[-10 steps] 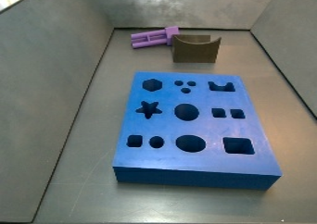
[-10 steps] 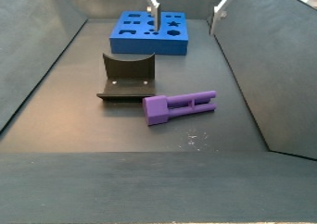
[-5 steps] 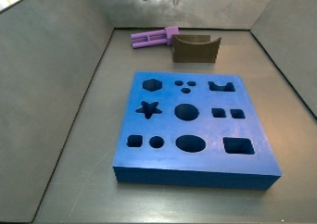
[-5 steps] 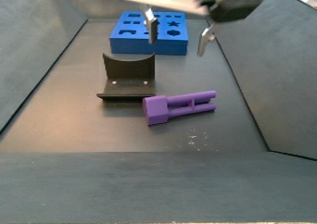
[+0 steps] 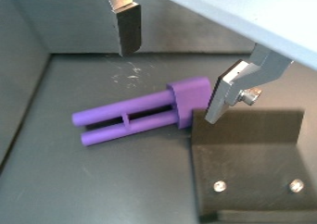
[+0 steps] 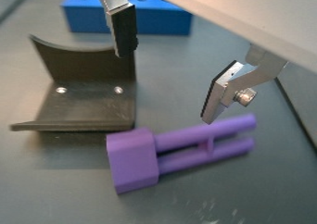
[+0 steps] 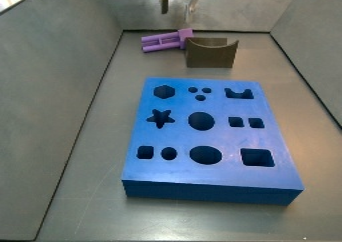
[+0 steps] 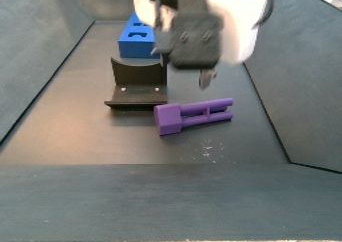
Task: Pick up the 3 prong object. Move up. Rotate the 3 prong object. Place the 3 prong object on the fixture. Regrasp the 3 prong object. Move to above the board. Insert the 3 prong object.
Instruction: Pick up the 3 prong object.
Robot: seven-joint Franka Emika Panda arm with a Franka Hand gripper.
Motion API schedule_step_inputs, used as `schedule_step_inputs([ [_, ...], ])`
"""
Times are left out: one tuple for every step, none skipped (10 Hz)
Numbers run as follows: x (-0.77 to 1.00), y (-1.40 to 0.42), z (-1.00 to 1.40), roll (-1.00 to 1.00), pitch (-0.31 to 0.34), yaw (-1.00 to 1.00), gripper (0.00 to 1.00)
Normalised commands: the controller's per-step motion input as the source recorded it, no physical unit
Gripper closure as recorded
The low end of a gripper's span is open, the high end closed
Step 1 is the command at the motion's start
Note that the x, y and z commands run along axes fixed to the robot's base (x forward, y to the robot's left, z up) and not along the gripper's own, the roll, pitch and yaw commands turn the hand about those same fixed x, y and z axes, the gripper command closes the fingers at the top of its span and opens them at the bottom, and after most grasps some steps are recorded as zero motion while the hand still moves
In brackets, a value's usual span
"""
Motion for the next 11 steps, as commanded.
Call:
schedule_step_inputs([
  [0.0,0.17,-0.6,0.05,0.12,-0.85,0.0],
  [0.0,0.15,-0.66,0.08,0.163,-0.84,0.0],
  [-0.05,0.04,-0.54,0.11,0.149,-0.84,0.0],
  [0.0,0.09,-0.49,0.09,0.137,-0.8,0.0],
  [0.0,0.19,-0.43,0.05,0.084,-0.77,0.0],
  [0.0,0.19,-0.45,0.1,0.079,-0.51,0.0],
  [0.0,0.11,-0.38,0.08,0.026,-0.25,0.0],
  [0.0,0.02,-0.3,0.03,0.0,-0.07,0.0],
  [0.0,0.0,-0.26,0.04,0.0,0.0,0.0],
  [-0.01,0.0,-0.24,0.11,0.034,0.0,0.0],
  [-0.06,0.0,-0.34,0.05,0.0,0.0,0.0],
])
